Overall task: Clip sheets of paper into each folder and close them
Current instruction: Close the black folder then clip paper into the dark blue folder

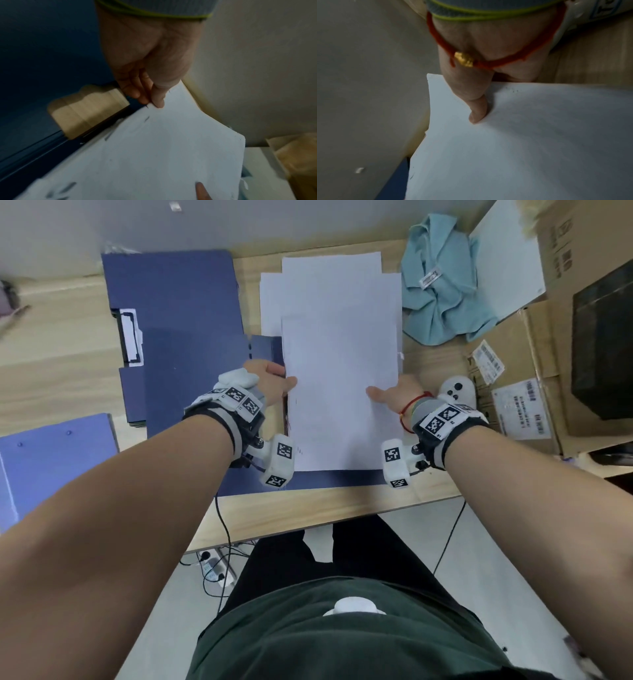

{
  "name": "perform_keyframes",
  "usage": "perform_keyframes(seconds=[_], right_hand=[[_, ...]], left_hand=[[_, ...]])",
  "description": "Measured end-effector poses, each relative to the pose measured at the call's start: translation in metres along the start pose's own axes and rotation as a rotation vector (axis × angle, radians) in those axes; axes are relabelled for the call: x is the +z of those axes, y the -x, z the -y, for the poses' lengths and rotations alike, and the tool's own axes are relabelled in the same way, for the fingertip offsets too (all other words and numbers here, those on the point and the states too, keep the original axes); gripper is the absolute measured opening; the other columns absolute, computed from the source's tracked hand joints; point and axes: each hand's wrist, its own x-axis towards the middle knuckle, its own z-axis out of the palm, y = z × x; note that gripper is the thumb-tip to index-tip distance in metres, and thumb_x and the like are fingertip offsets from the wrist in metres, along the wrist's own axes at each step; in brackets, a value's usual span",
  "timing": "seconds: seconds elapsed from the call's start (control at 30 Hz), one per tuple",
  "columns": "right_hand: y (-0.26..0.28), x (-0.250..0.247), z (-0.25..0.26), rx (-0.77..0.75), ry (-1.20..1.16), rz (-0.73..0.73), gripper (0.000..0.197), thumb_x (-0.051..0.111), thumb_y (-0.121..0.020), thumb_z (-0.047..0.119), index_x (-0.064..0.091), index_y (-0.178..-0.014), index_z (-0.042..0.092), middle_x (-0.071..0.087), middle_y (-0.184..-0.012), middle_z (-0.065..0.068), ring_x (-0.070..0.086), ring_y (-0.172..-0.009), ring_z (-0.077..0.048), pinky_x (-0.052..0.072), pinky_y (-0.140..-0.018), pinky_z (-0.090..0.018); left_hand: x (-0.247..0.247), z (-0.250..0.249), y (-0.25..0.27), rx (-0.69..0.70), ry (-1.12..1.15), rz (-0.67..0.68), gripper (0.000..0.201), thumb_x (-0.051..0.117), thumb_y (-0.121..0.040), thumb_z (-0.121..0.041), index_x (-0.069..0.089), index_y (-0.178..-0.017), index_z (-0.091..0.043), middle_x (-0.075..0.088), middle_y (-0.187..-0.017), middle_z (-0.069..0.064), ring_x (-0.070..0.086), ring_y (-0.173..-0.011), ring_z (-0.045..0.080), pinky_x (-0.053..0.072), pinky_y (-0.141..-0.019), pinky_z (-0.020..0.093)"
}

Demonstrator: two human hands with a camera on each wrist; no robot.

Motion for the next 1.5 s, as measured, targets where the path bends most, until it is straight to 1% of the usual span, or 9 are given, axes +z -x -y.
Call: perform_keyframes(seconds=[0.17, 0.27, 0.47, 0.63, 0.87, 1.03, 1.17, 1.27, 1.5], right_hand=[[-0.005, 0.001, -0.028, 0.099, 0.028, -0.035, 0.063, 0.070, -0.085, 0.040, 0.053, -0.135, 0.006, 0.059, -0.133, -0.010, 0.057, -0.121, -0.030, 0.044, -0.104, -0.042], [-0.006, 0.005, -0.033, 0.149, 0.053, -0.044, 0.069, 0.068, -0.086, 0.042, 0.047, -0.139, 0.004, 0.055, -0.137, -0.012, 0.054, -0.124, -0.032, 0.043, -0.103, -0.039], [-0.013, 0.017, -0.030, 0.149, 0.067, -0.053, 0.068, 0.067, -0.087, 0.040, 0.045, -0.139, 0.002, 0.053, -0.140, -0.014, 0.053, -0.124, -0.032, 0.043, -0.104, -0.040], [-0.018, 0.021, -0.035, 0.171, 0.085, -0.084, 0.066, 0.064, -0.092, 0.036, 0.039, -0.141, 0.000, 0.052, -0.136, -0.015, 0.054, -0.120, -0.032, 0.040, -0.083, -0.031], [-0.020, 0.020, -0.037, 0.171, 0.084, -0.067, 0.066, 0.064, -0.091, 0.038, 0.040, -0.141, 0.002, 0.051, -0.139, -0.014, 0.053, -0.123, -0.031, 0.038, -0.085, -0.029], [-0.015, 0.016, -0.034, 0.198, 0.047, -0.021, 0.070, 0.065, -0.089, 0.043, 0.042, -0.142, 0.004, 0.052, -0.140, -0.011, 0.053, -0.125, -0.030, 0.041, -0.092, -0.032], [-0.013, 0.016, -0.032, 0.202, -0.017, -0.010, 0.066, 0.068, -0.085, 0.046, 0.051, -0.136, 0.007, 0.059, -0.134, -0.007, 0.056, -0.122, -0.027, 0.043, -0.097, -0.032], [-0.013, 0.019, -0.028, 0.185, -0.024, -0.025, 0.054, 0.065, -0.092, 0.035, 0.051, -0.135, 0.006, 0.058, -0.133, -0.006, 0.055, -0.122, -0.025, 0.038, -0.088, -0.025], [-0.008, 0.029, -0.016, 0.169, 0.013, -0.015, 0.072, 0.066, -0.090, 0.039, 0.036, -0.146, 0.004, 0.045, -0.147, -0.011, 0.047, -0.131, -0.028, 0.038, -0.103, -0.033]], left_hand=[[0.012, 0.020, -0.007, -0.120, -0.156, 0.022, 0.027, 0.082, -0.064, -0.041, 0.064, -0.081, -0.031, 0.075, -0.095, 0.002, 0.073, -0.089, 0.023, 0.059, -0.087, 0.040], [0.022, 0.017, -0.001, -0.134, -0.326, 0.024, 0.046, 0.083, -0.070, -0.043, 0.067, -0.106, -0.018, 0.067, -0.117, -0.001, 0.067, -0.103, 0.024, 0.054, -0.096, 0.041], [0.035, 0.011, 0.005, -0.092, -0.688, 0.015, 0.043, 0.074, -0.078, -0.051, 0.057, -0.099, -0.017, 0.061, -0.093, 0.002, 0.057, -0.081, 0.021, 0.049, -0.073, 0.030], [0.038, 0.006, -0.003, -0.112, -0.761, 0.062, 0.034, 0.071, -0.080, -0.044, 0.054, -0.090, -0.016, 0.049, -0.069, -0.002, 0.056, -0.078, 0.018, 0.040, -0.063, 0.027], [0.034, 0.003, -0.002, -0.142, -0.681, 0.001, 0.036, 0.071, -0.077, -0.042, 0.045, -0.067, -0.018, 0.047, -0.062, -0.003, 0.041, -0.051, 0.014, 0.035, -0.055, 0.023], [0.025, 0.030, -0.015, -0.218, -0.306, 0.033, 0.036, 0.069, -0.049, -0.040, 0.072, -0.078, -0.020, 0.074, -0.070, -0.007, 0.070, -0.067, 0.016, 0.056, -0.078, 0.030], [0.023, 0.039, -0.013, -0.141, -0.071, 0.099, 0.019, 0.078, -0.070, -0.017, 0.066, -0.085, -0.011, 0.072, -0.081, 0.006, 0.074, -0.082, 0.023, 0.062, -0.079, 0.038], [0.020, 0.042, -0.015, -0.169, 0.007, 0.094, 0.031, 0.079, -0.052, -0.021, 0.071, -0.081, -0.015, 0.076, -0.077, 0.005, 0.076, -0.075, 0.022, 0.061, -0.080, 0.041], [0.016, 0.038, -0.014, -0.198, 0.048, 0.133, 0.023, 0.086, -0.064, -0.013, 0.071, -0.081, -0.015, 0.075, -0.087, 0.011, 0.076, -0.079, 0.025, 0.061, -0.082, 0.039]])
